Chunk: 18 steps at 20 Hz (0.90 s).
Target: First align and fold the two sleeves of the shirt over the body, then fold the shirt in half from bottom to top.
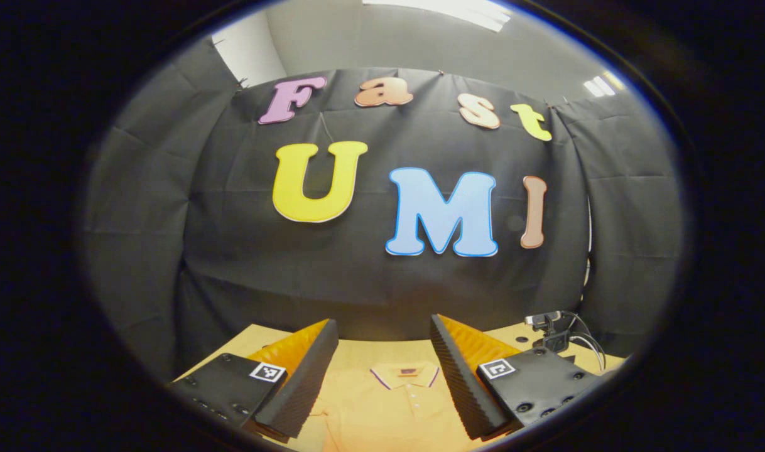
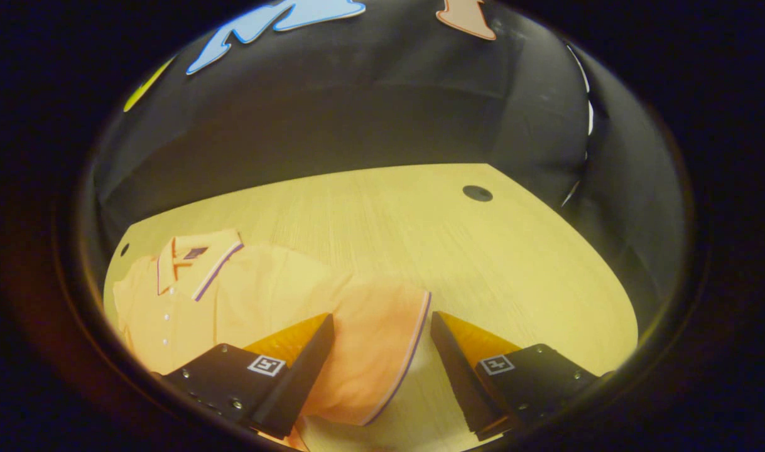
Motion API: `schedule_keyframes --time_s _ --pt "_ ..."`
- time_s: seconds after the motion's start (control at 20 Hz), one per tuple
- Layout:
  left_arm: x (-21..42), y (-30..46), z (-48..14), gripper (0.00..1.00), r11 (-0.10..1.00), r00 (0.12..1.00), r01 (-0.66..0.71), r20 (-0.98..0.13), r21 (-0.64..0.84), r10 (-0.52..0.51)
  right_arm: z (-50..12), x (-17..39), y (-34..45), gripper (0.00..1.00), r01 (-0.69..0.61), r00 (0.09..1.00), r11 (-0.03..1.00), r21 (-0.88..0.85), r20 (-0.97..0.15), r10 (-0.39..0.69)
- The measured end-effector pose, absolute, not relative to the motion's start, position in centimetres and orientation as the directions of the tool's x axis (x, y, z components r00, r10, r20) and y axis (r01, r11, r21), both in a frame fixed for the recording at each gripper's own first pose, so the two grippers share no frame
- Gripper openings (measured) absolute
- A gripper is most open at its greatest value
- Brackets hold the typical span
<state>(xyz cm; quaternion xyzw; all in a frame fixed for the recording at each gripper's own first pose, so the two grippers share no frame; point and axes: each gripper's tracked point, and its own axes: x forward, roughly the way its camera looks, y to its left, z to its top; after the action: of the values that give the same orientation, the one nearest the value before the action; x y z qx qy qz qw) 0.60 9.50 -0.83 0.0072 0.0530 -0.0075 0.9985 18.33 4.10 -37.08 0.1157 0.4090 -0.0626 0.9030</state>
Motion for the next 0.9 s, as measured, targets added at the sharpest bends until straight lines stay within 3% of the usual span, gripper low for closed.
schedule_keyframes --time_s 0.15,0.2,0.25,0.3,0.35,0.45,0.5,0.55,0.6,0.9 --pt "0.6 9.5 -0.8 0.96 1.000 0.994 0.026 -0.108 0.015 -0.024 -37.2 18.3 4.4 0.90 0.214 0.658 0.963 0.164 -0.753 -0.018" --pt "0.5 9.5 -0.9 0.96 0.999 0.993 0.031 -0.112 0.013 -0.029 -37.1 18.4 4.4 0.74 0.219 0.659 0.961 0.167 -0.752 -0.020" --pt "0.5 9.6 -1.0 0.96 0.999 0.993 0.032 -0.112 0.008 -0.031 -37.0 18.3 4.4 0.74 0.223 0.655 0.961 0.166 -0.755 -0.021" --pt "0.5 9.7 -1.1 0.96 0.999 0.993 0.033 -0.114 0.001 -0.032 -37.0 18.2 4.2 0.48 0.238 0.652 0.955 0.174 -0.757 -0.025" --pt "0.5 9.7 -1.1 0.96 1.000 0.993 0.029 -0.115 -0.005 -0.030 -36.9 18.2 4.2 0.40 0.242 0.651 0.955 0.172 -0.758 -0.028" --pt "0.3 9.7 -1.3 0.96 0.999 0.993 0.030 -0.117 -0.013 -0.031 -36.7 18.1 4.6 0.39 0.246 0.651 0.953 0.176 -0.759 -0.028" --pt "0.2 9.8 -1.3 0.96 1.000 0.993 0.027 -0.118 -0.013 -0.029 -36.8 18.4 4.9 0.12 0.251 0.655 0.952 0.177 -0.755 -0.032" --pt "0.1 10.0 -1.4 0.96 1.000 0.992 0.025 -0.121 -0.014 -0.027 -36.6 18.3 4.9 0.13 0.252 0.655 0.953 0.168 -0.755 -0.040" --pt "0.0 10.2 -1.5 0.96 1.000 0.992 0.024 -0.124 -0.017 -0.025 -36.6 18.5 4.9 0.04 0.246 0.659 0.957 0.152 -0.751 -0.051" --pt "-0.3 10.9 -1.8 0.96 1.000 0.992 0.012 -0.128 -0.027 -0.015 -31.9 19.0 5.4 0.04 0.153 0.730 0.986 0.068 -0.680 -0.066"
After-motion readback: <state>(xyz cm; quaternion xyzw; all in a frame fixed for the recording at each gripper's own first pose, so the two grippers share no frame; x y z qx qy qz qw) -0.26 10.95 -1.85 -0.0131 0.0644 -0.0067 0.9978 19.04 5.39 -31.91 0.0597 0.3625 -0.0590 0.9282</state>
